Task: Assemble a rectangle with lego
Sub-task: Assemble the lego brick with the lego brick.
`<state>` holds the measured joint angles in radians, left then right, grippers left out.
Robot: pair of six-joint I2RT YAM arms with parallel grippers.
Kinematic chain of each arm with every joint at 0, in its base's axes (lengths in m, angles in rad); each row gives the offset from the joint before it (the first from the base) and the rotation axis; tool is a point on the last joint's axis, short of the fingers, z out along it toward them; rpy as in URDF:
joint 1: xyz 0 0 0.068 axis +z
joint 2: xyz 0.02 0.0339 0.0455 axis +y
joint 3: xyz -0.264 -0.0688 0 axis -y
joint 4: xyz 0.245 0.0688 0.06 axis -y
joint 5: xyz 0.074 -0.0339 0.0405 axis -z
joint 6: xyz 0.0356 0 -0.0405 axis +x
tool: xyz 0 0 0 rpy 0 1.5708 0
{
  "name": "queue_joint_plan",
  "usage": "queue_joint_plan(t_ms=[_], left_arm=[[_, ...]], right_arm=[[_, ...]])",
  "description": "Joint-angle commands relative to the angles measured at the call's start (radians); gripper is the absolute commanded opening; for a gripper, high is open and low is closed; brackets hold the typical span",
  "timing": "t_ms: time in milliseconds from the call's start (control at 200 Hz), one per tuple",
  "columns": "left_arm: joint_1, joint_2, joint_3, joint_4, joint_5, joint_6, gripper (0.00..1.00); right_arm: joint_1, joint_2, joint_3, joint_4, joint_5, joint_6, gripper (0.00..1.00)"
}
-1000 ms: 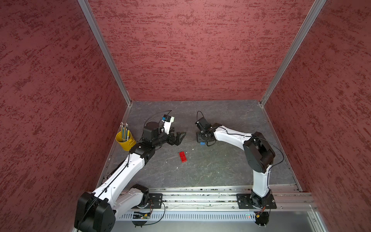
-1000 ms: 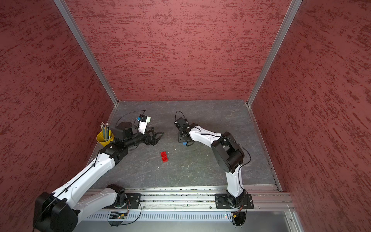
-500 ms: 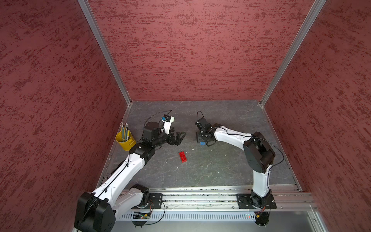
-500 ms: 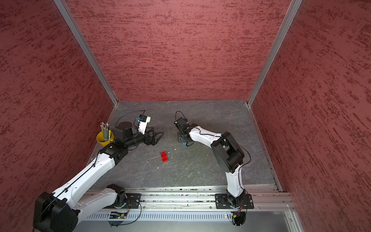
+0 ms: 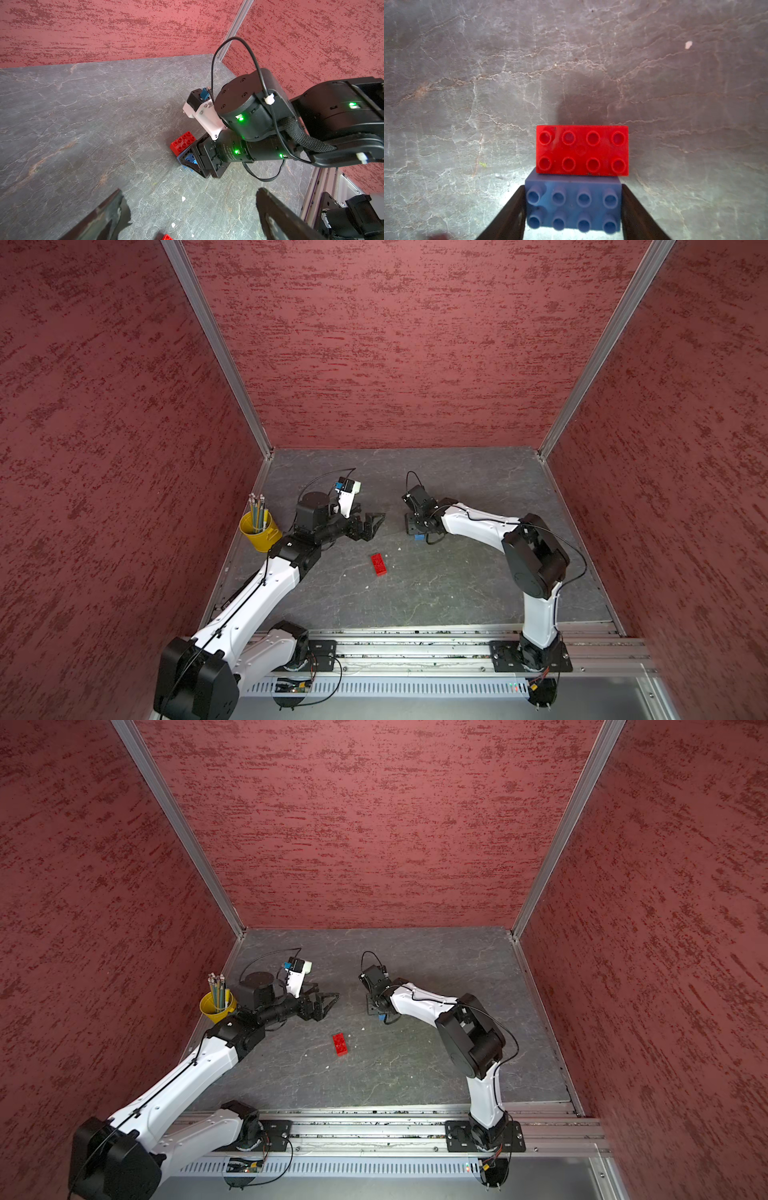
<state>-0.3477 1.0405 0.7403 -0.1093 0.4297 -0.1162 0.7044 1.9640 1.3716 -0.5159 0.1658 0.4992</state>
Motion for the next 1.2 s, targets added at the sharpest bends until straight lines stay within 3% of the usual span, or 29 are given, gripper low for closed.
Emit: queue_joint_plan(t_ms=[0,1197], left_arm=[[0.007,-0.006,-0.009,0.000,0.014,0.013,1.00],[0.007,0.003,-0.010,0.000,0.013,0.013,1.00]], right_arm=[[0.007,0.056,-0.050,-0.026,0.007,-0.010,0.58],[-0.005,-0.011,-0.083,-0.004,0.042,-0.027,0.59]])
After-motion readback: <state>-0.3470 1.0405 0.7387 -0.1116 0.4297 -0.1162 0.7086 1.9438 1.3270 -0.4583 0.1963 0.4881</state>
